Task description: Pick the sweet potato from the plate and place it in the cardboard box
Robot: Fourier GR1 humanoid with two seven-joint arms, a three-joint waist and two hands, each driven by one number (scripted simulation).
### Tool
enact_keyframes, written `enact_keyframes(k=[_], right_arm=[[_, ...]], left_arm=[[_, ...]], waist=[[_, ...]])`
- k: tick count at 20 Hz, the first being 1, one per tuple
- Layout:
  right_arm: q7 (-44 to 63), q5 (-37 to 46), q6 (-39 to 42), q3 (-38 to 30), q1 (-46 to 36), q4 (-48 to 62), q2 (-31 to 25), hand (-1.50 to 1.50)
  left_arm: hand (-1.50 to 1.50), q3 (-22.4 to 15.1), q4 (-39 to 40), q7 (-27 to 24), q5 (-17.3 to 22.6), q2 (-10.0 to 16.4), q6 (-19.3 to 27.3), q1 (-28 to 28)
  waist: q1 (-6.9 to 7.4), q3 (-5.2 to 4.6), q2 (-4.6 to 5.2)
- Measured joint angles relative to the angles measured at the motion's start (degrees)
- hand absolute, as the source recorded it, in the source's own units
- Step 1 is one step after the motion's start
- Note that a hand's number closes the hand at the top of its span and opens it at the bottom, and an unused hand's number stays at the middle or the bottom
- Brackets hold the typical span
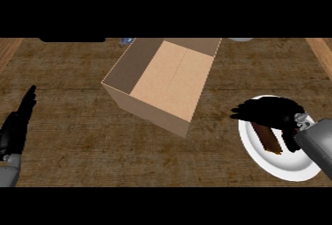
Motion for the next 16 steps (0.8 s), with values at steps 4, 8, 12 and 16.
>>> enact_keyframes(k=[4,8,12,16], right_arm=[[2.8,2.6,0.6,1.6,2.3,-2.3,0.3,-1.50],[4.0,5.2,0.1,1.6,5.0,-2.2,0.3,-1.50],[3.8,7.9,-0.7,0.4,4.4,0.9,3.1,1.50],[2.3,10.7,-7.8,-0.8,4.2,2.2,5.2,1.50]], left_arm=[[0.00,0.6,0.3,-0.1,-1.1,-0.9,-0.2,0.0],[0.00,1.7,0.5,-0.2,-1.7,-1.0,-1.2,-0.2],[0.00,2.5,0.4,-0.9,-2.8,-2.2,-1.6,0.5],[0.00,3.3,0.1,-0.5,-3.3,-2.3,-2.5,0.3]], waist=[[-0.06,0.00,-0.01],[-0.02,-0.01,0.01],[0.17,-0.15,-0.20],[0.26,-0.46,-0.58]])
